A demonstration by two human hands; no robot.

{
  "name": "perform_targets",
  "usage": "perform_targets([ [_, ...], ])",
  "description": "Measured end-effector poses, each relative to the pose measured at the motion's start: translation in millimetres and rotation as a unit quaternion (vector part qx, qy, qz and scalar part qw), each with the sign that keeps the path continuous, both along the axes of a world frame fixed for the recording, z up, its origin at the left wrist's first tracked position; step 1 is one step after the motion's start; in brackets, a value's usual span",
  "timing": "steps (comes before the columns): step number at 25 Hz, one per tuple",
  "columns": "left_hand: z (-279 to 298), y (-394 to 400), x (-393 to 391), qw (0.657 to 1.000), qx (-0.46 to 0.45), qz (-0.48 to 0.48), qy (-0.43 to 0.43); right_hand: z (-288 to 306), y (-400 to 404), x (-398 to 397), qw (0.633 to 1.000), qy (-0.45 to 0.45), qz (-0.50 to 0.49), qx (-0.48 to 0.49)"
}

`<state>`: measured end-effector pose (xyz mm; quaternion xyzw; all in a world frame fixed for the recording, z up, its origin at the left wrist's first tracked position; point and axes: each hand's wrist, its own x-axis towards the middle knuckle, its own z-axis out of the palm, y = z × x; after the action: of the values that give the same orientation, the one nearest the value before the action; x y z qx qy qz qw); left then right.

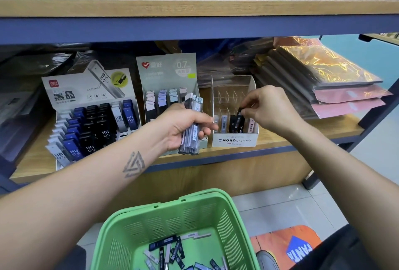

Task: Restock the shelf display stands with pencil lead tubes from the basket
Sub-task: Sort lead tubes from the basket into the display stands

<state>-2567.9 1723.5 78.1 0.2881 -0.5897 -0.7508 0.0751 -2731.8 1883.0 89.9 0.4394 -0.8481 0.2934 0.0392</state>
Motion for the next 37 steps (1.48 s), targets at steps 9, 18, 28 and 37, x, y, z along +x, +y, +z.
perform_targets([
  [9,0,0,4,1.000,-0.007,-0.020,0.006,-21,-4,9,0.999,0.006,-0.014,0.029],
  [18,3,3,6,1.000,-0.009,-0.020,0.014,-30,-9,16,0.998,0.047,-0.018,0.047],
  [28,27,0,12,0.994,0.053,0.047,0.079,4,-21,52,0.927,-0.338,0.122,-0.109],
  [37,31,-18,30,0.973,-0.013,0.206,0.100,11,-59,114,0.932,-0.302,0.178,-0.090],
])
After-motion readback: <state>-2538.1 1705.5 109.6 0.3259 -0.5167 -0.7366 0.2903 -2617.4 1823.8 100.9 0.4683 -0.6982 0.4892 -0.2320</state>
